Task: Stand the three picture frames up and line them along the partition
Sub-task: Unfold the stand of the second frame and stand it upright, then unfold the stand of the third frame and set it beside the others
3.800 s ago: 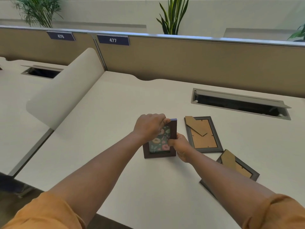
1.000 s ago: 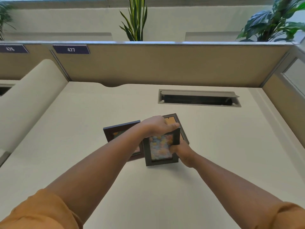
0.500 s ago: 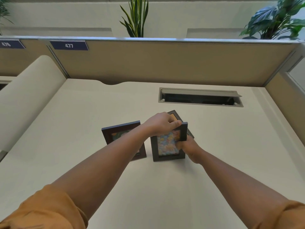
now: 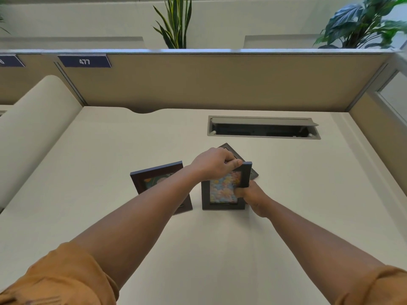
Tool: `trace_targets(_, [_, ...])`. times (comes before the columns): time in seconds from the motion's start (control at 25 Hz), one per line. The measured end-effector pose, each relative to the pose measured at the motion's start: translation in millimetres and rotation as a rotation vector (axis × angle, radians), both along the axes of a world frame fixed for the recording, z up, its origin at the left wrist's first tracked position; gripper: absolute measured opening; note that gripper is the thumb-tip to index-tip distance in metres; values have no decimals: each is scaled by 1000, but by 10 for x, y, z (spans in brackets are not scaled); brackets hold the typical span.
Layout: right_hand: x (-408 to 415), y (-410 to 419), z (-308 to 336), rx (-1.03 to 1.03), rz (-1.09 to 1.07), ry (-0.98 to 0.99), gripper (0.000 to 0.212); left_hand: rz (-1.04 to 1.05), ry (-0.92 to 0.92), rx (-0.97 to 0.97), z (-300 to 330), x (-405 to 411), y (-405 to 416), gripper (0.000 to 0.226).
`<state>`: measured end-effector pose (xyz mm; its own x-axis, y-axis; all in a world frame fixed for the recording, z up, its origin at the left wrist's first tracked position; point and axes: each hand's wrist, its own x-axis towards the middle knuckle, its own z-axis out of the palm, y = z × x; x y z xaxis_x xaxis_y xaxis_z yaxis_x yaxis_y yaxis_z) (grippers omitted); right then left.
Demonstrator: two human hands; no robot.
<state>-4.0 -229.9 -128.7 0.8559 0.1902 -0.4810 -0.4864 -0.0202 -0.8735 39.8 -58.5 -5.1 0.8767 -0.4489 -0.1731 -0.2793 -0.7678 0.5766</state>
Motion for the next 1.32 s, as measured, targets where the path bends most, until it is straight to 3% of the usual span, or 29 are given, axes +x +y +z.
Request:
trace_targets(0.16, [24,-222,70,-89,262,25,66,32,111,-33,93,49,5,43])
trace_targets(0.28, [128,-440,110,-263,355,105,61,234,172,-195,154,251,27,42])
trace_targets(0.36, [193,-538,87,-362,231,113,43,363,234,-217,127,431,31,36])
trace_targets(0.48, [333,-557,0,-516,-100,-37,22,471,428,-119,22,652,1,43])
trace_targets(0.56, [457,-501,-59,-643,-195,-114,44,514,605,-113,-62,751,-39,52])
trace_targets(0.64, [599,-443,-105,-767,-141,-122,73,538,693,-79,-145,851,-88,57])
trace_targets(0.76, [785,-393,-192,-840,8,-100,87,555,689,-8,-265,1001,-128,58])
trace_targets(0.88, [886,-379,-275,-883,63,-144,61,588,661,4,-415,1167,-116,49])
trace_targets(0.96, [941,-372,-310,-892,54,-171,39,611,585,10,-481,1269,-110,28])
trace_targets(1.04, [1003,-363,-322,-878,51,-157,43,653,492,11,-483,1356,-134,6])
trace_targets(1.24, [1057,-290,-258,-936,-29,-144,62,488,414,65,-368,1405,-253,25])
trace_targets(1.32, [1045,-233,-204,-968,-114,-201,48,448,318,73,-283,1362,-307,21])
